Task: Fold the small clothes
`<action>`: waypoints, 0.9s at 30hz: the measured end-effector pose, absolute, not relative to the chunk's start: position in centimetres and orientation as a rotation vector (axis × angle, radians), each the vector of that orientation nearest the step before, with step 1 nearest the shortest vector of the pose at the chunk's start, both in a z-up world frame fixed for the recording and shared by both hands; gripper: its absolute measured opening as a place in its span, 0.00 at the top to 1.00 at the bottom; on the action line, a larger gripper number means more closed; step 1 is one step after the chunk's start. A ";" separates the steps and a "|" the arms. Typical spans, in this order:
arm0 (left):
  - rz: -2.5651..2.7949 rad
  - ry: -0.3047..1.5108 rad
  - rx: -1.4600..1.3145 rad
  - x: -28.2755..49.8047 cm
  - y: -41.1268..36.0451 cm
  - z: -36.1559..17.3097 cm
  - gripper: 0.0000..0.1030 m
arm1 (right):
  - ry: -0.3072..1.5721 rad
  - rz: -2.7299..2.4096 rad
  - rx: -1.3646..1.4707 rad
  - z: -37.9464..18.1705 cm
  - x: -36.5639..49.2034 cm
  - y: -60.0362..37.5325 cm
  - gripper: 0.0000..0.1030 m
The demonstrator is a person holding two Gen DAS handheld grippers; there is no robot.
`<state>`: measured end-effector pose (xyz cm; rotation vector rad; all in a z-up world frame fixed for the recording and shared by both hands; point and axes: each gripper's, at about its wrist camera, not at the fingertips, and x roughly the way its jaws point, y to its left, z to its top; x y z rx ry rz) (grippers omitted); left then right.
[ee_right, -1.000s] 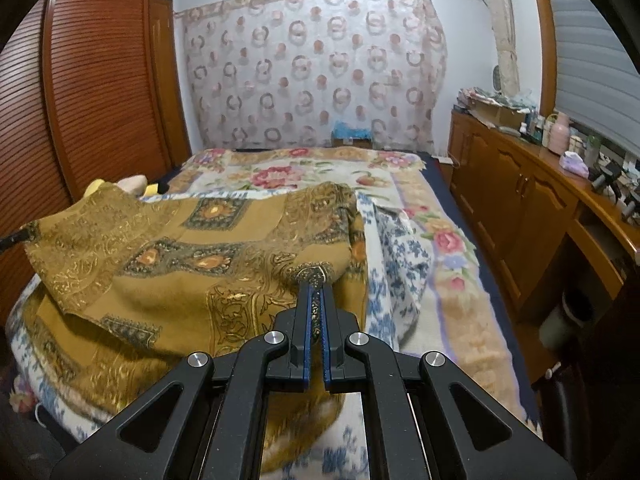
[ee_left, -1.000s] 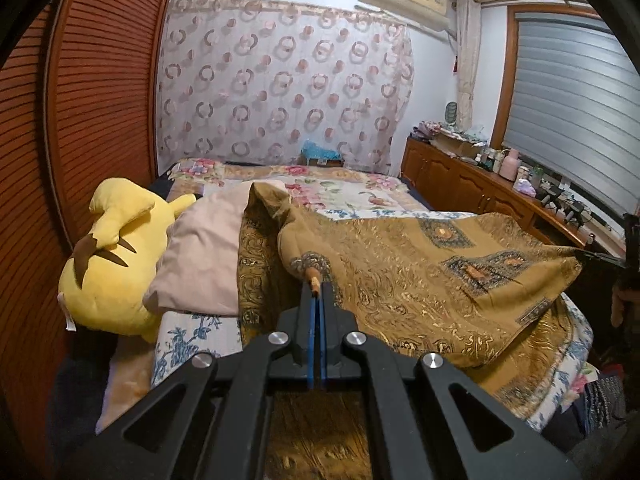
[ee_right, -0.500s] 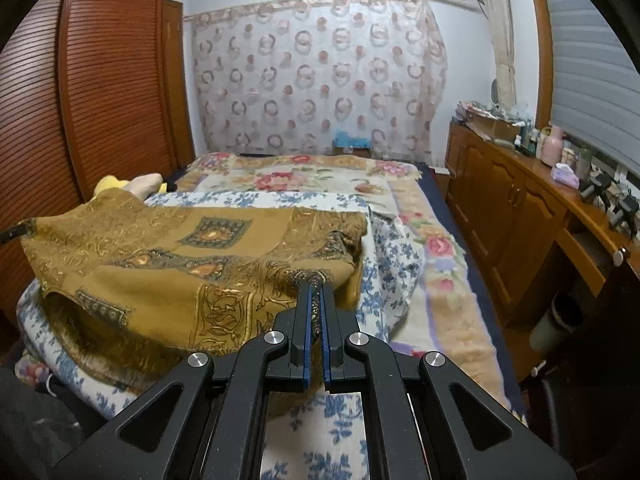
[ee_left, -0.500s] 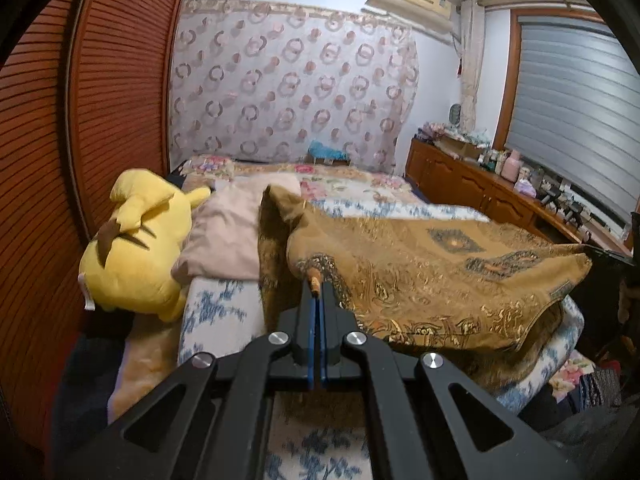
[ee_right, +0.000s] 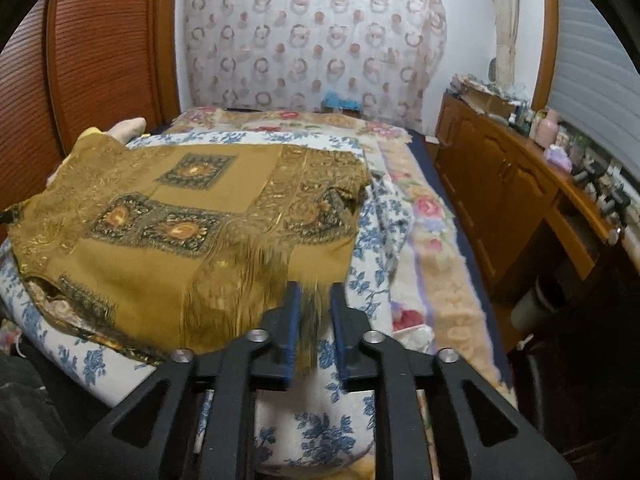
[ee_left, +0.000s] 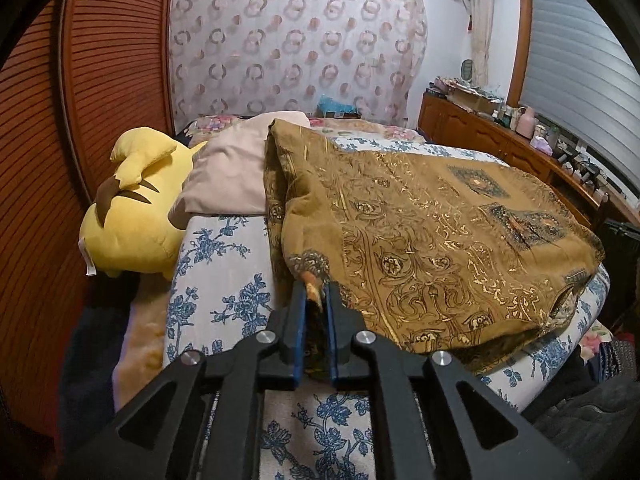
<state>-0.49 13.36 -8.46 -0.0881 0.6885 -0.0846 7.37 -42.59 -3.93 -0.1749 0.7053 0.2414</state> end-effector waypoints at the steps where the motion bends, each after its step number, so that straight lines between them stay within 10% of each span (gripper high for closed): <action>1: -0.082 0.688 -0.086 -0.5 13.3 -8.5 0.86 | 0.695 0.236 -0.176 -3.7 7.4 -42.6 0.56; 8: -0.087 0.704 -0.069 0.0 13.0 -8.9 0.68 | 0.659 0.272 -0.180 -3.0 7.9 -40.6 0.49; 27: -0.030 0.791 -0.039 1.3 12.7 -11.7 0.67 | 0.761 0.479 -0.228 -8.6 9.6 -30.7 0.48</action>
